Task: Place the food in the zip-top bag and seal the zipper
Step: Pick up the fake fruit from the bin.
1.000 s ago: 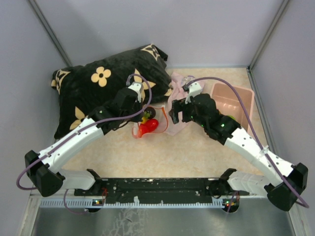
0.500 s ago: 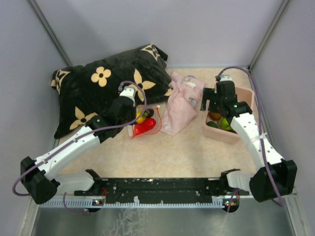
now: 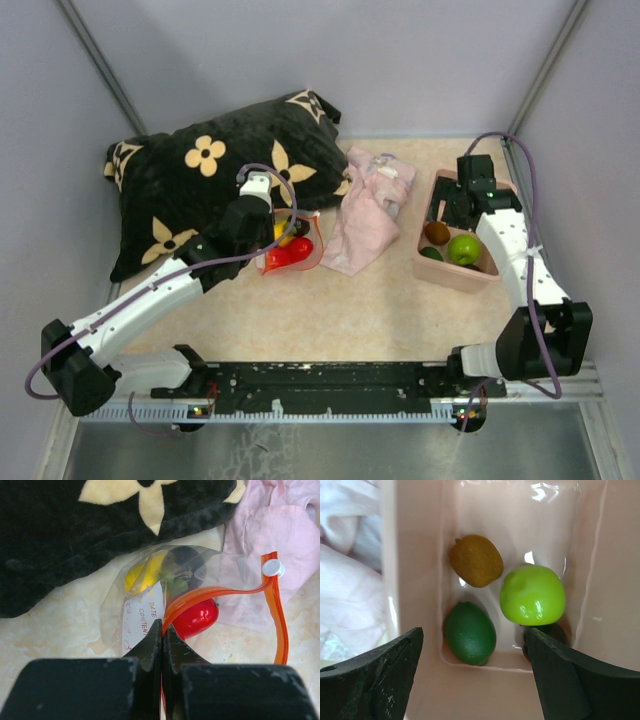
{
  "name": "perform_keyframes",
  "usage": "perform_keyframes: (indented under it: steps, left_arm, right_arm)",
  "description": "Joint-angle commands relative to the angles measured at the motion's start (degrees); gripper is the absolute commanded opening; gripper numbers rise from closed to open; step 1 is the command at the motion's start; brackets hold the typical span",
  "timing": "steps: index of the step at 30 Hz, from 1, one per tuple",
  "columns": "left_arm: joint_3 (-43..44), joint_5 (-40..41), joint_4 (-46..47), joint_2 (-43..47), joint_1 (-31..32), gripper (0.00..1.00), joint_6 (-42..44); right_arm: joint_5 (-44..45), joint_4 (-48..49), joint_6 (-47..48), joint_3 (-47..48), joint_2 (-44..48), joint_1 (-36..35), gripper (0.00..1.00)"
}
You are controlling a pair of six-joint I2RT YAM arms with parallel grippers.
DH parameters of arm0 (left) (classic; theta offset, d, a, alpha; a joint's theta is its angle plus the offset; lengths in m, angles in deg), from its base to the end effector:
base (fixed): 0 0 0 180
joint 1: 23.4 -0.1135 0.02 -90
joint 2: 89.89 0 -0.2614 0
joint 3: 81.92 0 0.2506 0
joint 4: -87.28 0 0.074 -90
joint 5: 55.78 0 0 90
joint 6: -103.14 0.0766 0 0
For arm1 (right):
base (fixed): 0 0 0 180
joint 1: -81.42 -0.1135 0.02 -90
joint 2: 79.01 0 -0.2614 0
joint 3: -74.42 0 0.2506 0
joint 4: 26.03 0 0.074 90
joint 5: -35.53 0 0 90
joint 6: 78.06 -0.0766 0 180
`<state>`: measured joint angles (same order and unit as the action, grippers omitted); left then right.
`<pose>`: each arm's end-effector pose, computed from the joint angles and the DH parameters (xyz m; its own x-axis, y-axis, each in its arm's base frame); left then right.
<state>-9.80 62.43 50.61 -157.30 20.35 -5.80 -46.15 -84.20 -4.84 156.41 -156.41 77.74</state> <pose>0.2341 -0.1740 0.3005 -0.4654 0.0496 -0.8837 0.1783 0.9832 -0.0387 0.3018 0.0083 0.2681 -0.7624 0.2372 -0.6020 0.2531 0.9656 0.0599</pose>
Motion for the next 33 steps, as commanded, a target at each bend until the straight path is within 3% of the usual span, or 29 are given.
perform_keyframes:
  steps: [1, 10, 17, 25, 33]
  left_arm:
    - [1.2, 2.3, 1.6, 0.2, 0.0, 0.00, 1.2]
    - [3.5, 2.5, 0.2, -0.9, 0.1, 0.00, 0.8]
    - [3.8, 3.2, 0.4, -0.2, 0.1, 0.00, 0.8]
    - [4.1, 2.2, 0.3, -0.7, 0.0, 0.00, -0.2]
    - [3.7, 2.5, 0.8, -0.5, 0.0, 0.00, -0.4]
  right_arm:
    - [-2.6, -1.6, 0.5, -1.1, -3.3, 2.8, 0.85]
    - [-2.3, -4.2, 3.0, -0.4, -14.0, 3.8, 0.89]
    - [-2.4, 0.1, 1.7, -0.9, -20.4, 3.8, 0.89]
    - [2.5, 8.9, -0.6, -1.3, -21.4, 3.8, 0.89]
    - [6.4, 13.8, -0.8, 5.1, -20.7, 4.4, 0.89]
